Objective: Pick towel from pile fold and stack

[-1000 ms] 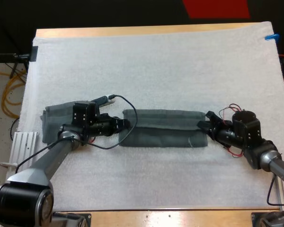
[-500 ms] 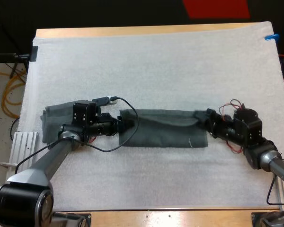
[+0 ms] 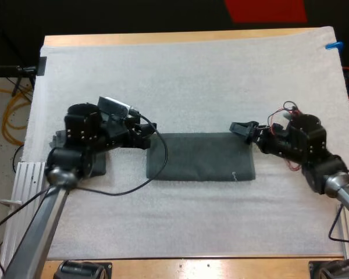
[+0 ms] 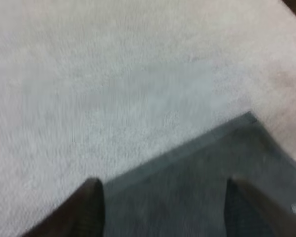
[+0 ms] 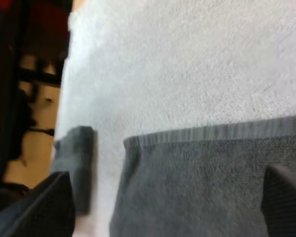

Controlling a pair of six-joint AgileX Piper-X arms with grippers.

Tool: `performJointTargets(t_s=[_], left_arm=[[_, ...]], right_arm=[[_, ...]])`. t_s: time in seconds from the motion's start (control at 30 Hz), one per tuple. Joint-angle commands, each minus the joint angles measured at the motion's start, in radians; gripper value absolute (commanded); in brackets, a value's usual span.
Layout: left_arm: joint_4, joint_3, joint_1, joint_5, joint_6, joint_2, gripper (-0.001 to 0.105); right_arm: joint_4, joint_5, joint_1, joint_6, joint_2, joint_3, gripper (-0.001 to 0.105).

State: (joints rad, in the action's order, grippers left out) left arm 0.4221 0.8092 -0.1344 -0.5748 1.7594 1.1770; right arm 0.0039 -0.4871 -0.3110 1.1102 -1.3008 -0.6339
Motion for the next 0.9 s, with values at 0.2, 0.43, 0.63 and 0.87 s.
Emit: performJointTargets(t_s=[0.2,0.43,0.63,0.87], left_arm=[[0.232,0.028,-0.002,0.018,-0.015,-0.211,0.067],[0.545,0.028,-0.002,0.018,-0.013,-0.407,0.067],[0.62,0.028,-0.002,-0.022,0.022,-0.493,0.067],[0.617,0.028,-0.002,-0.093,0.04,-0.49,0.067]], right_arm=[[0.522,0.194,0.003,0.287,0.194,-0.126,0.075],[0.829,0.296,0.003,0.331,0.341,-0.163,0.075],[0.888,0.35,0.006,0.331,0.346,-0.159,0.075],[0.728,0.279,0.067,0.339,0.148,-0.159,0.075]])
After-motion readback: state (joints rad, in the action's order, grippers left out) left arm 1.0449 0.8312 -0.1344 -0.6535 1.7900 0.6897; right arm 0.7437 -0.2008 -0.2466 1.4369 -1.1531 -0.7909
